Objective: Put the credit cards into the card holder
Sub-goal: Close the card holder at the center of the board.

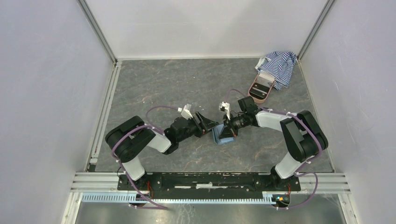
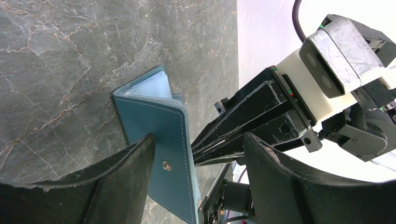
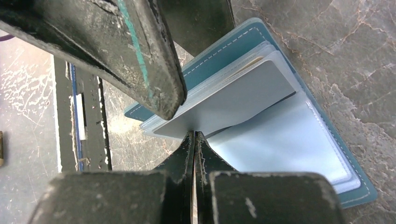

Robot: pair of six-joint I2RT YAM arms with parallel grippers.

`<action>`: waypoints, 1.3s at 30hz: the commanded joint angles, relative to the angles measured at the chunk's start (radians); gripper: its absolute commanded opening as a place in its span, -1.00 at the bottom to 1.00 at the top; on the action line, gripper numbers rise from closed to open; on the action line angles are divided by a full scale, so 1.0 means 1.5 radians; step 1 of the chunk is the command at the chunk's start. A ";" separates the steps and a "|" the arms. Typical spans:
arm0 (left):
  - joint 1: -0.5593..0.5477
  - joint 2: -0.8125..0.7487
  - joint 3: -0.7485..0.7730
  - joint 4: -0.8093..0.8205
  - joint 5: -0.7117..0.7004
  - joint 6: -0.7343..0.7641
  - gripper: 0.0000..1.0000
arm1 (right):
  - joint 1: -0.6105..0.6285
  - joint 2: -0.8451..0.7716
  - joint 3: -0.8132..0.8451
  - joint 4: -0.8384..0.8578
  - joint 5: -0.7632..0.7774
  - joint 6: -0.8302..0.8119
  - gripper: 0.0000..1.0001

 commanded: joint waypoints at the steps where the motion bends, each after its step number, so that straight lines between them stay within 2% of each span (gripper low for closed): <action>1: 0.002 0.002 0.003 0.027 0.007 0.029 0.52 | -0.017 -0.042 0.023 0.000 0.055 -0.037 -0.98; 3: 0.002 0.008 0.010 0.029 0.012 0.029 0.52 | -0.041 -0.071 0.017 -0.003 0.100 -0.065 -0.98; 9: 0.002 0.023 0.027 0.031 0.026 0.030 0.52 | -0.108 -0.121 0.010 -0.012 0.140 -0.128 -0.92; 10: 0.001 0.026 0.029 0.032 0.028 0.030 0.52 | -0.108 -0.131 0.007 -0.008 0.146 -0.147 -0.86; 14: 0.001 0.036 0.034 0.041 0.033 0.026 0.52 | -0.107 -0.129 -0.006 -0.010 0.146 -0.244 -0.37; 16: 0.001 0.039 0.034 0.048 0.034 0.024 0.52 | -0.108 -0.112 0.006 -0.034 0.150 -0.298 -0.28; 21: 0.001 0.054 0.029 0.072 0.040 0.015 0.52 | -0.105 -0.085 0.008 -0.050 0.187 -0.388 -0.25; 25: 0.001 0.061 0.027 0.086 0.045 0.009 0.52 | -0.097 -0.088 -0.010 -0.070 0.154 -0.484 -0.24; 30: 0.001 0.065 0.028 0.088 0.051 0.008 0.52 | -0.059 -0.087 -0.017 -0.098 0.151 -0.599 -0.07; 39: 0.001 0.066 0.028 0.098 0.060 0.004 0.52 | -0.036 -0.106 -0.010 -0.134 0.167 -0.643 -0.05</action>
